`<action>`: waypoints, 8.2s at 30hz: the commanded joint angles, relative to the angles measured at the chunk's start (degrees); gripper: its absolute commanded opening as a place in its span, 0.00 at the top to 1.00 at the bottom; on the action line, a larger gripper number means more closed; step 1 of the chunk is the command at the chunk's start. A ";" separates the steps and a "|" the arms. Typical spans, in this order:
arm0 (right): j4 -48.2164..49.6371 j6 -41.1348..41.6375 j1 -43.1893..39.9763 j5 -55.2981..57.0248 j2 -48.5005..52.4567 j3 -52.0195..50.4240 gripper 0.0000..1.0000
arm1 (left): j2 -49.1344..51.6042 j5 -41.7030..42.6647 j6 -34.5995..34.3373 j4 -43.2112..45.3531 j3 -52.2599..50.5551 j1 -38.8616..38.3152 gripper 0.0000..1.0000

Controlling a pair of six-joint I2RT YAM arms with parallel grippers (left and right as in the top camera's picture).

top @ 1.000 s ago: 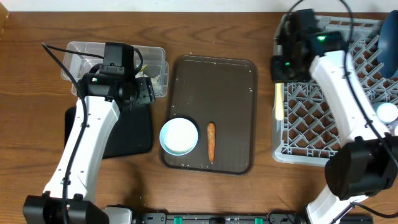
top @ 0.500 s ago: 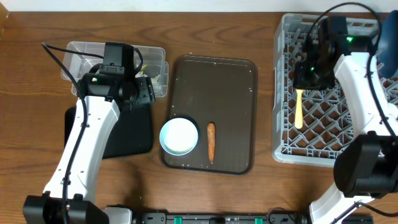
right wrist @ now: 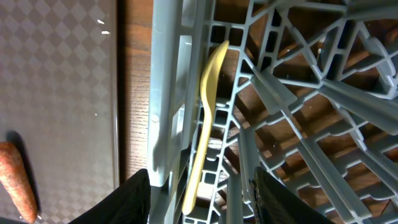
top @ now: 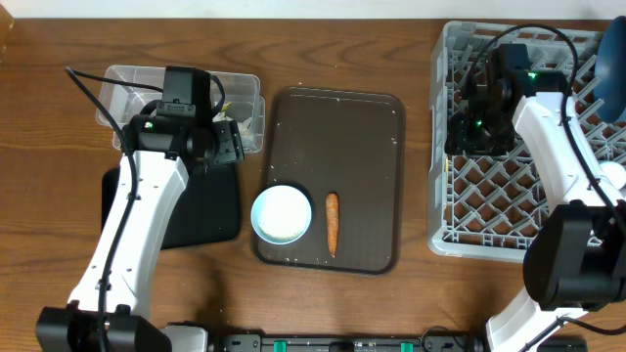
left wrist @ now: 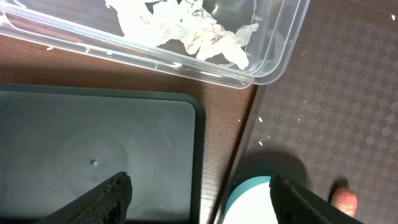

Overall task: Sort waste into correct bins and load items into the dishwasher rack
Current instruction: 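Carry the yellow spoon with the right gripper into the rack, then reach the left gripper to the white rice bowl and grasp its rim, then tip the rice bowl over the black tray with the left gripper, then set the emptied bowl back on the brown tray with the left gripper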

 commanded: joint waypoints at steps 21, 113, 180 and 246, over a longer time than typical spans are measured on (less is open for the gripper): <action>0.33 -0.28 6.03 -2.16 -1.38 11.54 0.37 | 0.13 -0.04 -0.42 -0.48 -0.55 -6.51 0.27; -0.59 -0.31 5.88 -0.17 -1.38 11.52 0.37 | 1.49 52.54 12.83 8.66 -13.92 23.37 0.94; -0.61 -0.31 5.84 -0.17 -1.38 11.52 0.37 | 15.43 88.17 -13.18 41.18 -26.53 41.64 0.94; -0.70 -0.31 5.55 -0.17 -1.38 11.52 0.36 | -1.95 45.11 -15.45 51.82 -23.04 -1.60 0.94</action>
